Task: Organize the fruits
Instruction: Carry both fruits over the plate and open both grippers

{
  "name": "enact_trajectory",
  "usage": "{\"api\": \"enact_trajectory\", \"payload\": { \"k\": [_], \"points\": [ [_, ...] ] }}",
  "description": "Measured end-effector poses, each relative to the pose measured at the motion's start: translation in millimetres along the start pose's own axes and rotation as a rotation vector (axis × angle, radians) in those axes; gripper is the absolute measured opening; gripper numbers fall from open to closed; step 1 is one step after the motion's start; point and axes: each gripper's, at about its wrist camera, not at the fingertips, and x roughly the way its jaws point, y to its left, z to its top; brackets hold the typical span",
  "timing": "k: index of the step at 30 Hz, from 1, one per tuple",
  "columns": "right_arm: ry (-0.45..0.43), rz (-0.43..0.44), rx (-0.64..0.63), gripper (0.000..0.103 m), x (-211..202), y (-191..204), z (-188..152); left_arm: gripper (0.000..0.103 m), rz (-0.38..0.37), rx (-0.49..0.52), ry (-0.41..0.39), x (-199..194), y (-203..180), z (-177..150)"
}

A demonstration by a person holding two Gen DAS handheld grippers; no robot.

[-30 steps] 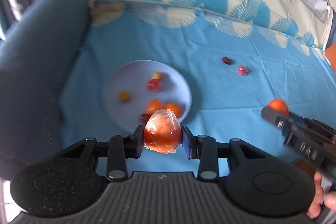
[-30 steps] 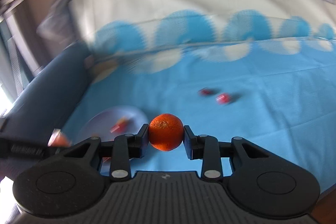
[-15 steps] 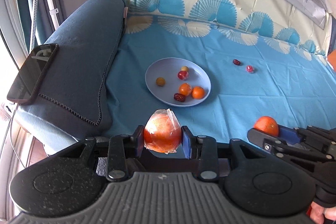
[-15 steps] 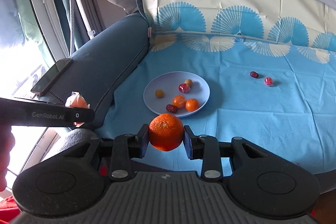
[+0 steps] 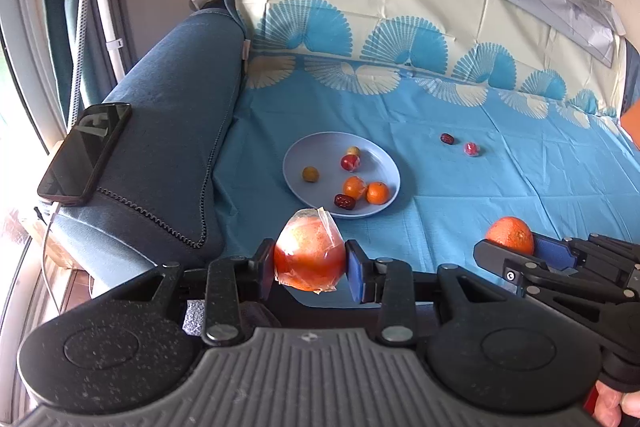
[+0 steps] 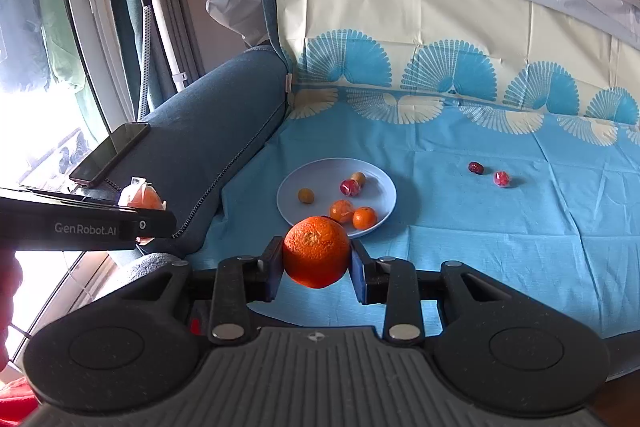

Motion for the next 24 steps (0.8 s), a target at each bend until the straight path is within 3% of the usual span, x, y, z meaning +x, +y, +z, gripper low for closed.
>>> {"api": "enact_trajectory", "payload": {
  "k": [17, 24],
  "points": [
    [0.003, -0.007, -0.012, 0.035, 2, 5, 2, 0.041, 0.001, -0.031, -0.005, 4, 13, 4],
    [0.011, -0.023, 0.004, 0.036, 11, -1, 5, 0.041, 0.015, -0.032, -0.009, 18, 13, 25]
  ]
}}
